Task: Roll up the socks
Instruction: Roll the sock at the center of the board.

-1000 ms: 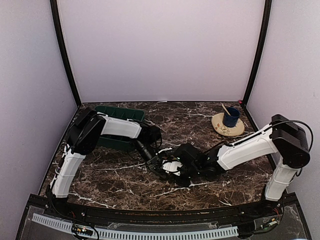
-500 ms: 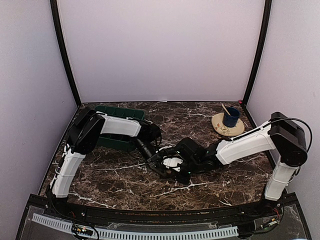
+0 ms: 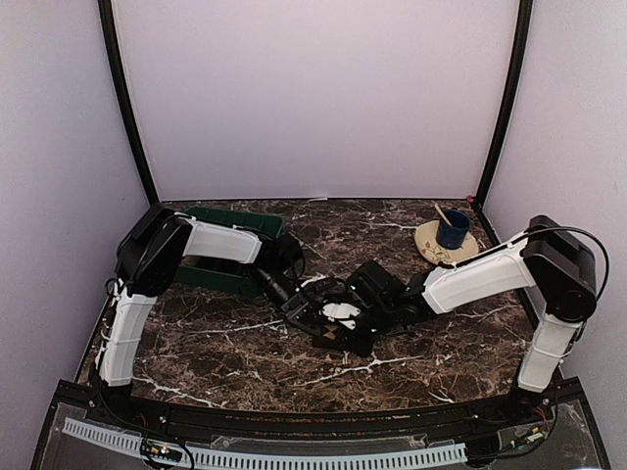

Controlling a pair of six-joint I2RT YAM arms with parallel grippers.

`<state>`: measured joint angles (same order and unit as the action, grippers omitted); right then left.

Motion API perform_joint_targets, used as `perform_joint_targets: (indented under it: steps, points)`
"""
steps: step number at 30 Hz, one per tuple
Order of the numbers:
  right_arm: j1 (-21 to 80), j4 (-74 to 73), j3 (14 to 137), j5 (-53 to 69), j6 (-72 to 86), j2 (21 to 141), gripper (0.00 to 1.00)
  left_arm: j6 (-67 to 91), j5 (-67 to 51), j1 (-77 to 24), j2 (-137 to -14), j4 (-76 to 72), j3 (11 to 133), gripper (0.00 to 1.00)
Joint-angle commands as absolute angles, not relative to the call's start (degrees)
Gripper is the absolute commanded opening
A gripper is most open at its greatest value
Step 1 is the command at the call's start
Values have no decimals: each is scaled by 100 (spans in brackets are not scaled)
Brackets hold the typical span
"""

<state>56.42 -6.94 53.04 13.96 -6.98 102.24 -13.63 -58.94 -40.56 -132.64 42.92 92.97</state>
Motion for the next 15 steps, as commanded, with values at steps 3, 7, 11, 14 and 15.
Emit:
perform_joint_targets:
  steps: [3,7,11,14,15]
  points:
    - [5508,-1011,5319,1831,-518,10422,5,-806,-5749,-3893,-12386,3290,8792,26]
    - [5430,-1057,5388,2015,-455,10429,5,-537,-5525,-3855,-12079,2789,8385,26]
    - [5356,-1189,5502,2207,-418,10476,5,-269,-5237,-3844,-11700,2228,7903,26]
    - [5260,-1309,5585,2425,-380,10507,5,-63,-4932,-3846,-11365,1753,7488,26]
    - [5223,-1345,5611,2505,-360,10516,5,23,-4828,-3845,-11231,1540,7308,26]
